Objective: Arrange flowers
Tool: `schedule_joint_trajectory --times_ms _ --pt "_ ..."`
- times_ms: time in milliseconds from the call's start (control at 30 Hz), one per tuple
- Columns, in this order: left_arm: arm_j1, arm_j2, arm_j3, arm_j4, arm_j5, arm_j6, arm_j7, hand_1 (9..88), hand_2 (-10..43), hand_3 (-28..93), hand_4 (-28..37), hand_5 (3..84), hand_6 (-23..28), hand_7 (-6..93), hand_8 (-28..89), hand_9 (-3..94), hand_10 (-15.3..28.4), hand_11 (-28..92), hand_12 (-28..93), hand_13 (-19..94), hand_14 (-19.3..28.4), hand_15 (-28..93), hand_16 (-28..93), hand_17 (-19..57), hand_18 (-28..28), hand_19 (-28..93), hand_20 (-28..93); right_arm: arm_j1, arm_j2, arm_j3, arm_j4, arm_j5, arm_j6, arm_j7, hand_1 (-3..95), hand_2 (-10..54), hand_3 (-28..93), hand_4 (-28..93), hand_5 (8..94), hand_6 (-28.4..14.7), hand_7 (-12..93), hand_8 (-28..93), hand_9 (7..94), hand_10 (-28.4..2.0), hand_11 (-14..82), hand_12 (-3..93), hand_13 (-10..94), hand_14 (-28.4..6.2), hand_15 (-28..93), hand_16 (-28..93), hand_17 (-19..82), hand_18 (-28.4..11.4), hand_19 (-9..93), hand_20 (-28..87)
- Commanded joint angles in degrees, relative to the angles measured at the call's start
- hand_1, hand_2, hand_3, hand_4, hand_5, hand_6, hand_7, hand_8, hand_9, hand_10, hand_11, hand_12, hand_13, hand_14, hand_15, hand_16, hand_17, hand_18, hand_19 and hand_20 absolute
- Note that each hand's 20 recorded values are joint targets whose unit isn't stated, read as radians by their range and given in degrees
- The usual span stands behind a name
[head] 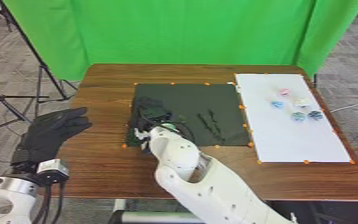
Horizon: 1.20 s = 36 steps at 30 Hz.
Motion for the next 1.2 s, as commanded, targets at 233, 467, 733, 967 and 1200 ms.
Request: schedule_joint_trajectory --times_ms 233,467,733,967,1200 --pt "0.5 -0.32 0.61 0.03 -0.03 -0.3 0.31 30.6 4.6 79 -14.9 53.8 16.2 14.6 -9 44.5 22.7 43 11 30 27.1 64 -14 -9.1 20.7 59 14 -1.7 0.5 -0.6 -3.1 1.6 -3.6 0.3 36.9 -9.4 81 -28 72.3 -6.0 22 -11 74.1 -16.6 32.7 18.6 70 -11.1 71 21 29 -21.7 84 -2" --pt "0.8 -1.03 0.83 0.09 0.2 -0.4 0.14 30.6 4.6 79 -14.9 53.8 16.2 14.7 -9 44.6 22.8 43 11 30 27.1 64 -14 -9.1 20.7 59 14 -2.1 1.2 -1.2 -3.0 4.0 3.9 -3.7 36.2 -8.5 81 -28 69.8 -6.8 21 -11 70.8 -17.0 31.2 17.8 68 -10.5 71 21 28 -20.6 83 -2" --pt "9.0 -2.56 -3.89 -2.41 -0.35 2.01 2.54 30.6 4.6 79 -14.9 53.8 16.1 14.7 -9 44.5 22.7 43 11 30 27.2 64 -14 -9.1 20.7 59 14 5.0 8.9 -7.0 -9.2 7.9 12.5 -3.7 33.9 -7.7 82 -28 66.7 -6.7 22 -12 68.0 -17.3 31.3 17.6 66 -10.9 72 20 27 -20.3 82 -2" --pt "16.1 -3.74 -6.16 -4.44 -0.97 4.38 6.05 30.4 4.0 79 -14.7 53.8 16.2 14.6 -9 44.4 22.6 43 11 30 27.2 64 -14 -9.0 20.6 59 14 8.1 23.7 3.9 -19.8 16.4 -8.0 -9.8 31.9 -4.0 85 -28 57.8 -7.3 21 -12 58.4 -19.8 29.4 17.1 59 -13.0 74 19 25 -20.9 82 -1" --pt "15.7 -4.35 -5.15 -4.86 0.6 4.46 5.06 30.6 3.6 79 -14.9 53.7 16.1 14.8 -9 44.4 22.7 43 11 30 27.2 64 -14 -9.1 20.5 59 14 4.6 35.8 14.8 -19.4 20.4 -10.3 -6.4 30.9 -0.6 86 -27 54.4 -7.6 19 -11 53.8 -20.2 24.9 16.4 56 -13.9 74 18 24 -21.0 81 1"
